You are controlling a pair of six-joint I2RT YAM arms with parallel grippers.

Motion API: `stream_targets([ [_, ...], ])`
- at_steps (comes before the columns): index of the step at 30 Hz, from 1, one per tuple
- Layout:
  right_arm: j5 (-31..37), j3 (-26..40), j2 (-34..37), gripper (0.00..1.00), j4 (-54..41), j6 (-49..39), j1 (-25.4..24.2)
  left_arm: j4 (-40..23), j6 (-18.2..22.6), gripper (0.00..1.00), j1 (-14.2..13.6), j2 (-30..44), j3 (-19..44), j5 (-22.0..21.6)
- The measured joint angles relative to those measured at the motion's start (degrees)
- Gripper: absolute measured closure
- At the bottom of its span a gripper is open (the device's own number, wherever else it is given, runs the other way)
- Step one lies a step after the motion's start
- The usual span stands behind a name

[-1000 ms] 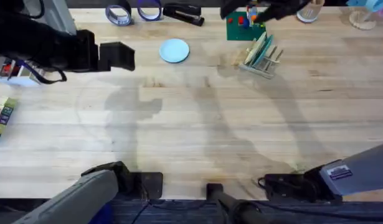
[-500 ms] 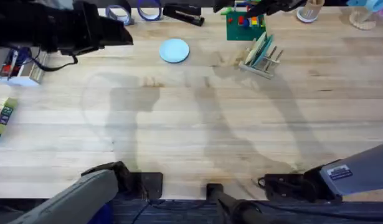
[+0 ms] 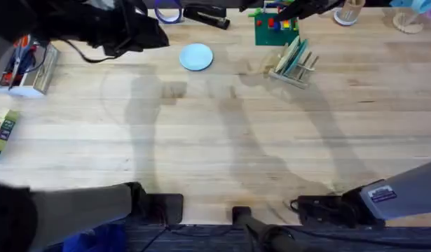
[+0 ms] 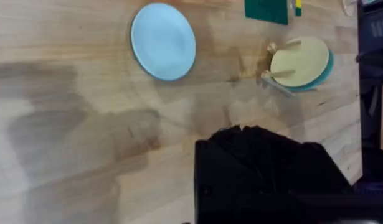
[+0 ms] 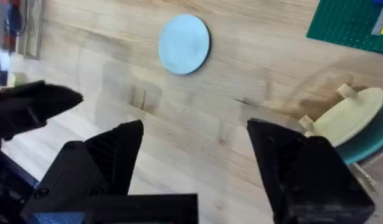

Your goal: Pick up the plates from the table one by one and place each into a slot on the dish rack.

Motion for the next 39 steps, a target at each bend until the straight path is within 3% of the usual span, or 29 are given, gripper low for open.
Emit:
stream_targets([
  [13,0.0,0.0,0.0,0.007,0.0,0.0,0.0,13.8,-7.4,0.962,-0.9,15.4,0.0,3.2],
  [28,0.0,0.0,0.0,0.007,0.0,0.0,0.0,13.4,-9.2,0.962,-1.9,28.9,13.4,3.6],
  [39,0.0,0.0,0.0,0.007,0.0,0.0,0.0,10.9,-9.2,0.963,-2.9,33.5,14.9,3.1],
])
